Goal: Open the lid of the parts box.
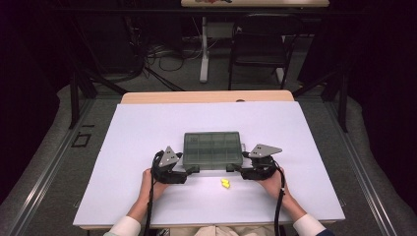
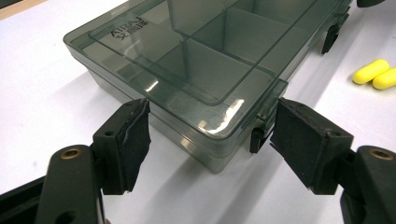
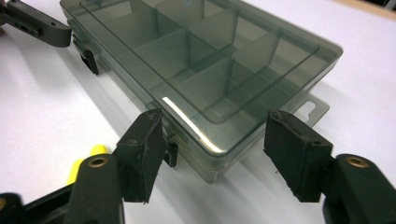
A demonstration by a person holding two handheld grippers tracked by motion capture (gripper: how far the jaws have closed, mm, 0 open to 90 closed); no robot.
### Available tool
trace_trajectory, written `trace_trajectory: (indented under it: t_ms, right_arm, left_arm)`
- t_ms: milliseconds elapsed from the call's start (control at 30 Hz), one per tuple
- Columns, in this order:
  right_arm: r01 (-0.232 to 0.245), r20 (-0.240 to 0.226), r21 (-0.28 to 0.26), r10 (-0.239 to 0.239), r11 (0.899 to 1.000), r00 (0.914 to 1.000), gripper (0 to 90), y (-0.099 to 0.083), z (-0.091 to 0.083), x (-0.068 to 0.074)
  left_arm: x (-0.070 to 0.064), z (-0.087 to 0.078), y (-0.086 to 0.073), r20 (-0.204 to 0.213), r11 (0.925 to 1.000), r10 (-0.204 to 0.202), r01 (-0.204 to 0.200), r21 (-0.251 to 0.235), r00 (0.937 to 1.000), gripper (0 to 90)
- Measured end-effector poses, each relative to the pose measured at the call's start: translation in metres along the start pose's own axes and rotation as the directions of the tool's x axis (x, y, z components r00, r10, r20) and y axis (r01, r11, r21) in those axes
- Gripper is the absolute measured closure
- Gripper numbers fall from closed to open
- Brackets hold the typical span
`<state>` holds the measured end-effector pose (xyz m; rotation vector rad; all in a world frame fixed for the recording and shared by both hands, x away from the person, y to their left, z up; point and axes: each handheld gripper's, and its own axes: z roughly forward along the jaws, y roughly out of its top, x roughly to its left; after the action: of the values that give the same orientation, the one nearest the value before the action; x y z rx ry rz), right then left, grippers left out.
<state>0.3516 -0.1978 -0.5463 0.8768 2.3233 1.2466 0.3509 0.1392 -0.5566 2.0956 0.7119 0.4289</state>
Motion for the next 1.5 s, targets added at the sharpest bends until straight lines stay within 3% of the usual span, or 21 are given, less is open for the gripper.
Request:
trace_trajectory:
  t_ms: [33, 233, 633, 767, 900, 1500]
  right_arm:
    - [-0.022, -0.011, 0.028, 0.022, 0.999, 0.9997, 32.6, -0.001, 0.002, -0.002]
    - [-0.010, -0.012, 0.082, 0.011, 0.997, 0.9999, 32.9, -0.003, 0.008, -0.002]
    - [-0.016, -0.014, 0.060, 0.017, 0.998, 0.9997, 36.4, -0.003, 0.007, -0.001]
    - [-0.019, -0.010, 0.042, 0.020, 0.999, 0.9998, 38.9, -0.002, 0.004, -0.001]
    - [-0.025, -0.006, 0.029, 0.025, 0.999, 0.9997, 41.4, -0.002, 0.002, -0.001]
    - [-0.035, 0.007, -0.013, 0.035, 0.999, 0.9994, 49.6, 0.002, -0.004, -0.001]
  left_arm:
    - [0.000, 0.000, 0.000, 0.001, 1.0000, -0.002, 0.002, 0.000, 1.0000, 27.6]
    - [0.000, 0.004, 0.000, -0.003, 0.9993, -0.001, 0.001, 0.036, 1.0000, 26.0]
    - [0.000, 0.001, 0.000, -0.002, 0.9998, 0.002, -0.002, 0.021, 1.0000, 28.6]
    - [-0.004, 0.000, 0.002, -0.032, 0.9995, 0.031, -0.030, 0.011, 0.9990, 27.2]
    - [-0.010, -0.003, 0.004, -0.084, 0.9968, 0.079, -0.079, -0.006, 0.9934, 26.7]
    - [-0.014, -0.013, 0.005, -0.171, 0.9872, 0.116, -0.133, -0.088, 0.9784, 45.9]
